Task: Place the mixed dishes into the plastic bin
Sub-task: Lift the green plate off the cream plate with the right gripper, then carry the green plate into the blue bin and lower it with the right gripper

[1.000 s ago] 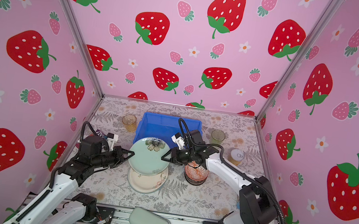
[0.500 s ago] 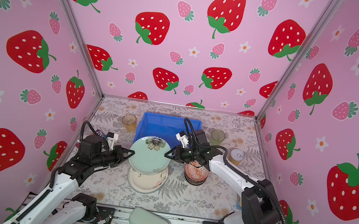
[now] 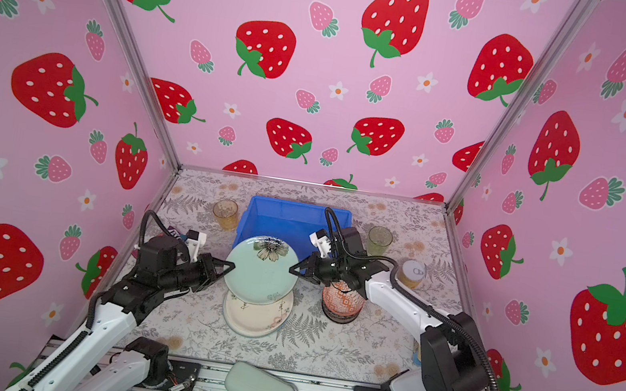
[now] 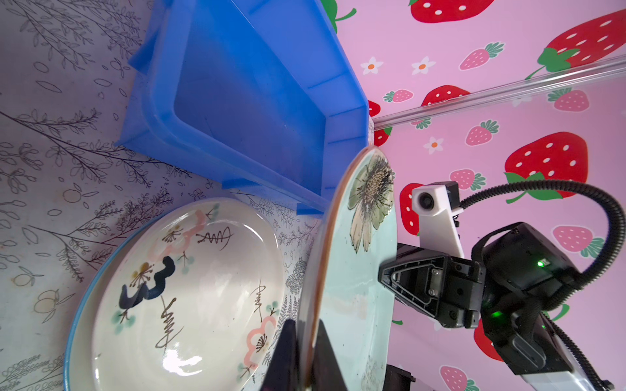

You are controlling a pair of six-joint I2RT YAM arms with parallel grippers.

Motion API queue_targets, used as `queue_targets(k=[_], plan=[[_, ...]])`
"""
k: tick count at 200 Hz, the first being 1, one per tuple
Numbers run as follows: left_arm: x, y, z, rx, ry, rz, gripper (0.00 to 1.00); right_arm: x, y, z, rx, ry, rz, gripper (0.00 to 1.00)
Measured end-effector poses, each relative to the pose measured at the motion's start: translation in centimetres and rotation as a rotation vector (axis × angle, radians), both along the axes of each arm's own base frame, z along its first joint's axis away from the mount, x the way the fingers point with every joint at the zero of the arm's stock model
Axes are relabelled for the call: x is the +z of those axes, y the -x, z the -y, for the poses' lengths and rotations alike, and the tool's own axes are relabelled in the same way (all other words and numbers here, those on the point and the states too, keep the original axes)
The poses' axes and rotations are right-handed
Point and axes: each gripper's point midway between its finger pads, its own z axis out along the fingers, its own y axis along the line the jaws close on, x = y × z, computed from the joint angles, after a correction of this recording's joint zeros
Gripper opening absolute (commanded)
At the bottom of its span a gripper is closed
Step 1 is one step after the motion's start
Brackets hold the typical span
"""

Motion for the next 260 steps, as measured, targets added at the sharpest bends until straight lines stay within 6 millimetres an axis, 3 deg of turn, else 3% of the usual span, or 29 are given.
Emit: queue_targets(k=[16,153,190,260], plan=[[0.0,0.0,0.0,-0.001,-0.002,0.001,0.12,-0.1,0.0,0.0,-0.003,-0.002,-0.004,0.00],[-0.2,-0.9,-0.2,0.015,-0.019,0.001,0.51,-0.4,-1.4,0.7,-0.045,0.005,-0.010,0.00],[0.0,-1.7,-0.2,0.025,-0.028,-0.005,0.59,-0.8,-2.3,0.6,-0.056,0.012,-0.025,0.00],[0.2,-2.7,-0.8,0.051,-0.055,0.001,0.82,0.2,-4.7,1.2,-0.088,-0.009,-0.018,0.00]])
